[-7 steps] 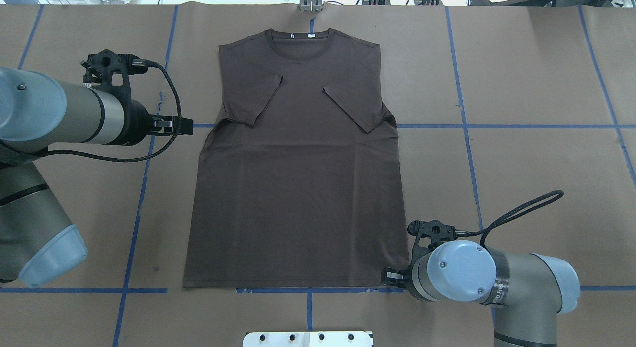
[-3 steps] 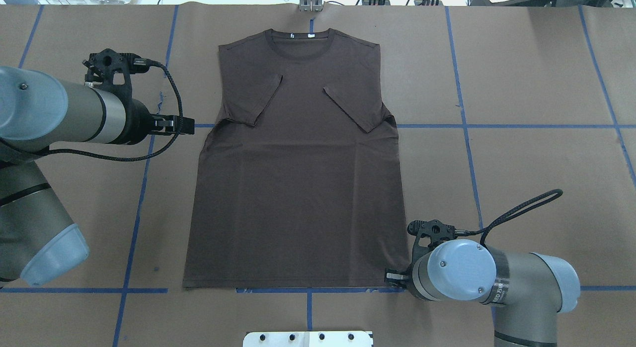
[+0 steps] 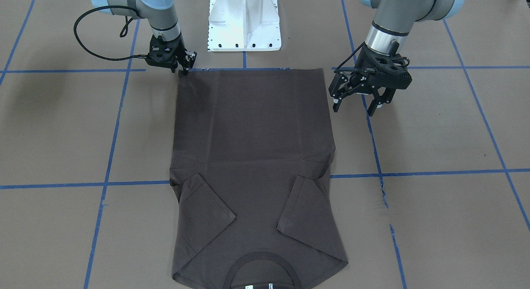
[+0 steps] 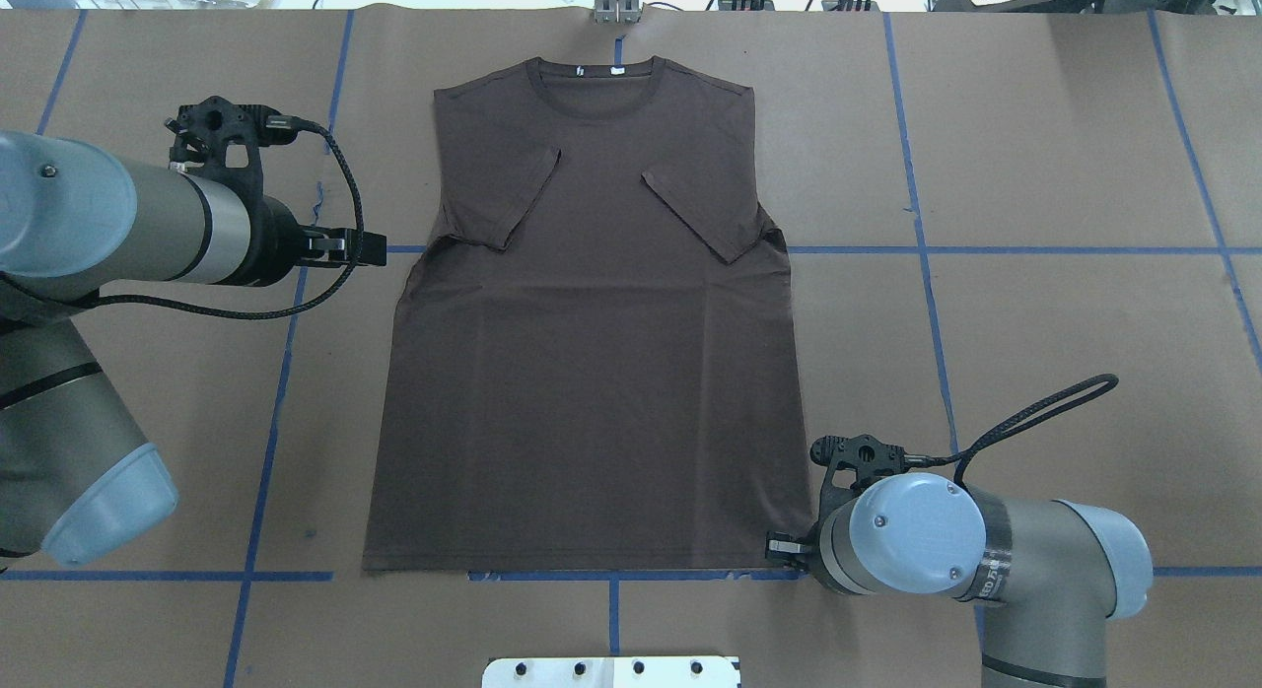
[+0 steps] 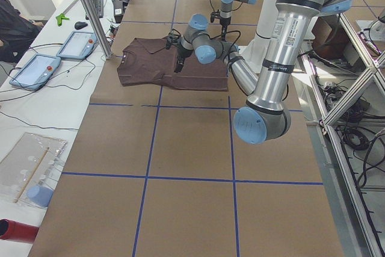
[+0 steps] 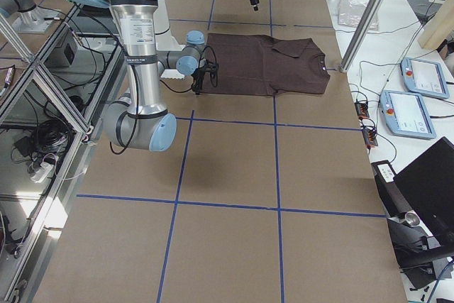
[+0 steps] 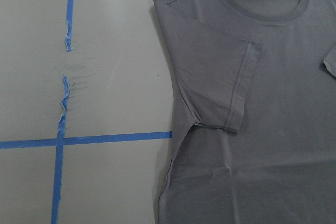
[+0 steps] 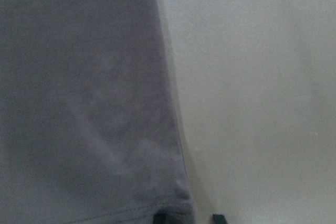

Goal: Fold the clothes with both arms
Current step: 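Lower both grippers and grasp the two hem corners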

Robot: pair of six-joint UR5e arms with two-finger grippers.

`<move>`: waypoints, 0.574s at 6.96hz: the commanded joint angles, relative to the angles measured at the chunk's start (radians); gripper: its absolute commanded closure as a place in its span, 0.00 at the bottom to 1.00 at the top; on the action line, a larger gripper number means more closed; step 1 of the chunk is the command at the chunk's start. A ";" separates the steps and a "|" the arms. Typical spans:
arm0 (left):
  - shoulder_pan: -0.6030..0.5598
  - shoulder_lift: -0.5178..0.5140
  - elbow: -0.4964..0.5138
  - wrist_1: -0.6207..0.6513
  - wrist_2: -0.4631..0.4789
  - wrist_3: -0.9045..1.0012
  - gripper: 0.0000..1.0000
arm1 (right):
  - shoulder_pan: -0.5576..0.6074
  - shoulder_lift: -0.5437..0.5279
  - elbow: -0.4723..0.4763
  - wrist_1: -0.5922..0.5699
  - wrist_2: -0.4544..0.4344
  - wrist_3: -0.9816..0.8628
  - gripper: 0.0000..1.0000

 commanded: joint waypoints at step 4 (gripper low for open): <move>0.000 0.000 0.017 0.000 0.000 0.007 0.00 | 0.011 0.000 0.025 0.000 -0.006 -0.001 1.00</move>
